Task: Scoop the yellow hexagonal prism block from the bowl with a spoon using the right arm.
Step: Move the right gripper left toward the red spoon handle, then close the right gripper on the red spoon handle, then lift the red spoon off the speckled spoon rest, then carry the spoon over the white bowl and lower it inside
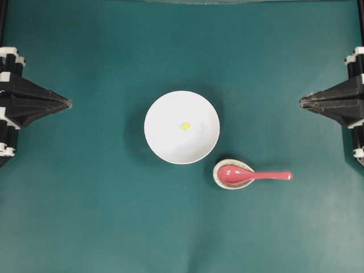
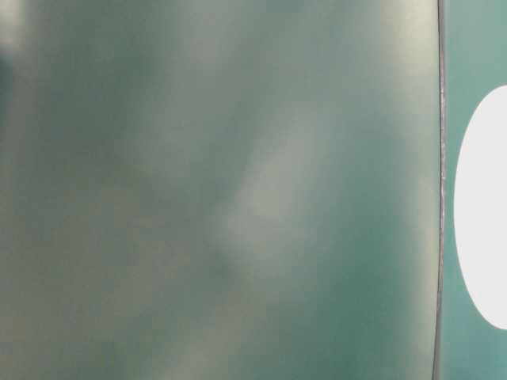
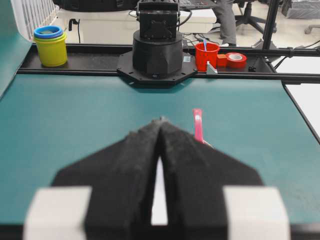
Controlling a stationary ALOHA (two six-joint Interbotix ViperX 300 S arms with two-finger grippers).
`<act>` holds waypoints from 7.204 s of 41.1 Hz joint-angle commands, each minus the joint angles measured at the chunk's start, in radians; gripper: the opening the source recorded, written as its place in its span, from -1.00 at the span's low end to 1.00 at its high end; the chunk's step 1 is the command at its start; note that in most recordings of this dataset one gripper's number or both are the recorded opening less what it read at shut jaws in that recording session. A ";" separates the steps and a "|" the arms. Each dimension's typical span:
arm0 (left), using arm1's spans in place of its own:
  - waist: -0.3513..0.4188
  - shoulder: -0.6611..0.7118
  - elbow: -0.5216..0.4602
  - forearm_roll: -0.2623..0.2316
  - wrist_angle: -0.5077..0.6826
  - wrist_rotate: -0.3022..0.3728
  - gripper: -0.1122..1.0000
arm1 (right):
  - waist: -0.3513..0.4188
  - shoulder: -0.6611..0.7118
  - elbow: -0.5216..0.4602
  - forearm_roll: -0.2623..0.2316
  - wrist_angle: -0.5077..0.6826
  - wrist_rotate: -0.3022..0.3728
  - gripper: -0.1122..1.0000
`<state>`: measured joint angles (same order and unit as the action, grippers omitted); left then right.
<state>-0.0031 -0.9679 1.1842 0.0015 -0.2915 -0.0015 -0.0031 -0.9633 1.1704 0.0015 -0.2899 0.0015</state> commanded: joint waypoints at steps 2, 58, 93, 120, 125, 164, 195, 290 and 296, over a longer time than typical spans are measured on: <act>0.006 -0.003 -0.032 0.009 0.041 -0.002 -0.82 | -0.003 0.018 -0.025 0.002 0.011 0.005 -0.83; 0.006 -0.008 -0.031 0.018 0.092 0.018 -0.81 | 0.094 0.351 0.077 0.103 -0.264 0.011 0.19; 0.006 0.012 -0.028 0.018 0.094 0.018 -0.81 | 0.466 1.011 0.126 0.400 -0.876 0.066 0.18; 0.006 0.012 -0.028 0.018 0.092 0.018 -0.81 | 0.514 1.118 0.161 0.472 -0.891 0.080 0.18; 0.006 0.014 -0.028 0.017 0.091 0.018 -0.81 | 0.522 1.138 0.158 0.472 -0.893 0.080 0.18; 0.006 0.014 -0.026 0.018 0.089 0.018 -0.81 | 0.523 1.149 0.152 0.474 -0.914 0.061 0.14; 0.006 0.014 -0.026 0.018 0.094 0.018 -0.81 | 0.515 1.051 0.153 0.477 -0.896 0.051 -0.39; 0.052 0.017 -0.021 0.018 0.112 0.018 -0.81 | -0.153 0.950 -0.861 0.206 1.184 -0.272 -0.39; 0.052 0.017 -0.021 0.018 0.117 0.018 -0.81 | -0.153 0.965 -0.861 0.201 1.184 -0.268 -0.39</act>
<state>0.0476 -0.9603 1.1781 0.0169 -0.1718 0.0169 -0.1549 0.0107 0.3344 0.2040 0.8943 -0.2684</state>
